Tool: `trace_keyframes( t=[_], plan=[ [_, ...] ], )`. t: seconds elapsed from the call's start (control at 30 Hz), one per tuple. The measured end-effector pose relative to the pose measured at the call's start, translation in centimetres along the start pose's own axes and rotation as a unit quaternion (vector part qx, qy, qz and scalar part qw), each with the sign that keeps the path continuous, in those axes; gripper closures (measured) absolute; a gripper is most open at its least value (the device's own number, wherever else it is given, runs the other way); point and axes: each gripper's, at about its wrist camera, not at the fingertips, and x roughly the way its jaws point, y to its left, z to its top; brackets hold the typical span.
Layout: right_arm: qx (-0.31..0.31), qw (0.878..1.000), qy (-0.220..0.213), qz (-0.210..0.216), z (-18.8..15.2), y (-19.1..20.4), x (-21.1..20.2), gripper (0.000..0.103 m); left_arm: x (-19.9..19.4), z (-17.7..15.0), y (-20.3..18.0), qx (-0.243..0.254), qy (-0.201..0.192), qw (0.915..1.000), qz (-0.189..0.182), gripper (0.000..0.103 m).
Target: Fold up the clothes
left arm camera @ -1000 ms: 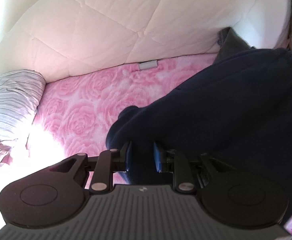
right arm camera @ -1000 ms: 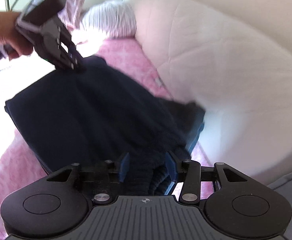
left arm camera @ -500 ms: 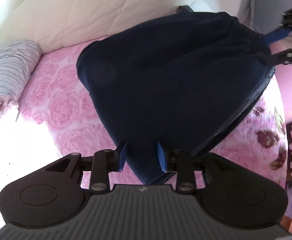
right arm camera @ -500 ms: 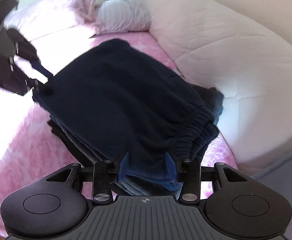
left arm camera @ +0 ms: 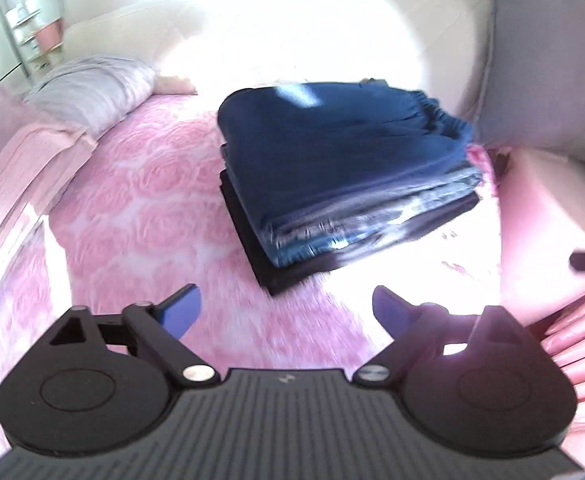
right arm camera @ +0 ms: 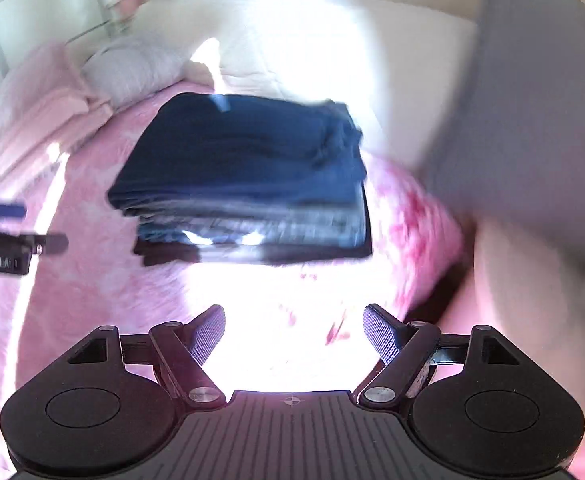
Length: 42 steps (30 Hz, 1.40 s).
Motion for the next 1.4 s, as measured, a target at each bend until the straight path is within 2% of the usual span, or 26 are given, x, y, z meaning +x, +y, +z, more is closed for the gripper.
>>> trace_keyframes(
  t=[0.03, 0.23, 0.4, 0.53, 0.77, 0.97, 1.17, 1.4],
  plan=[
    [0.018, 1.000, 0.003, 0.001, -1.0, 0.6, -1.1, 0.025, -1.2, -0.8, 0.1, -0.006, -0.005, 1.0000, 0.000, 0.002],
    [0.073, 0.997, 0.003, -0.008, -4.6, 3.8, -6.7, 0.024, -6.5, -3.7, -0.8, -0.027, -0.014, 0.9995, -0.011, 0.002],
    [0.068, 0.998, -0.011, -0.014, -5.1, 4.7, -10.3, 0.024, -10.3, -5.4, -1.9, -0.043, -0.022, 0.9986, -0.024, 0.002],
    [0.060, 0.998, -0.022, -0.015, -4.9, 4.6, -11.6, 0.024, -12.4, -5.4, -3.2, -0.050, -0.033, 0.9980, -0.020, 0.002],
    [0.027, 0.999, -0.032, 0.012, -3.9, 2.5, -12.0, 0.024, -12.6, -5.1, -4.9, -0.100, -0.022, 0.9947, 0.011, 0.002],
    [-0.031, 0.998, -0.018, 0.051, -1.8, -1.8, -11.1, 0.024, -12.1, -4.1, -8.5, -0.156, -0.009, 0.9856, 0.063, 0.003],
    [-0.048, 0.997, -0.008, 0.060, -0.1, -5.5, -10.7, 0.024, -12.6, -2.5, -12.6, -0.169, -0.003, 0.9829, 0.073, 0.004],
    [-0.064, 0.995, -0.008, 0.074, 0.8, -5.0, -11.0, 0.024, -13.2, -2.0, -13.8, -0.175, -0.003, 0.9817, 0.075, 0.004]
  ],
)
